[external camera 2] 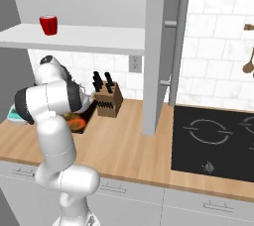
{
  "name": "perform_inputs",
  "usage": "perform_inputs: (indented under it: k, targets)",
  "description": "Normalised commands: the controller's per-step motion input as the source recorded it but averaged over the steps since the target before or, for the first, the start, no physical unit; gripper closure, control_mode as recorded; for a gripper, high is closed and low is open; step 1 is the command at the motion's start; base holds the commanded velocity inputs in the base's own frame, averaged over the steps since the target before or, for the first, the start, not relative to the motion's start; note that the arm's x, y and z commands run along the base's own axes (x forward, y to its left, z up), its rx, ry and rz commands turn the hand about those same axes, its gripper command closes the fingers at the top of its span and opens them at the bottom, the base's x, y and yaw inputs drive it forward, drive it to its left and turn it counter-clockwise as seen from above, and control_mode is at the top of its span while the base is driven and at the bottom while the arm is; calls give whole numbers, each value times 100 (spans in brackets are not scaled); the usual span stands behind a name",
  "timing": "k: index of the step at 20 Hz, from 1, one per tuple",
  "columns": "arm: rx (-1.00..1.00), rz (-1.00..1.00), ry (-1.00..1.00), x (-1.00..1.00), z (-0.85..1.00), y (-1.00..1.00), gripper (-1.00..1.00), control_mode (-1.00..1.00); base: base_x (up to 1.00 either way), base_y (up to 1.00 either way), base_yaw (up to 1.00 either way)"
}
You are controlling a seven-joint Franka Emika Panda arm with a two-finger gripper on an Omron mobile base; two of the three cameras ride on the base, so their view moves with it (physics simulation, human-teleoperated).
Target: Pick the kettle from the counter and place it on the tray. Then pick the mug from the cabinet and place it on the tray. Then close the cabinet doors.
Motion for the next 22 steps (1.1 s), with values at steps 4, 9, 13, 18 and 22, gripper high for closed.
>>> perform_inputs:
  k: [4,9,13,18,22]
  targets:
    - [-7,7,-14,-10,4,2,-100,-100,0,0,0]
    - [-9,8,-10,-7,0,0,-100,-100,0,0,0]
    - [-4,10,-12,-34,7,0,-100,-100,0,0,0]
    - [0,9,-5,-42,34,0,-100,-100,0,0,0]
    - [-1,12,-2,-38,50,0,-100,-100,0,0,0]
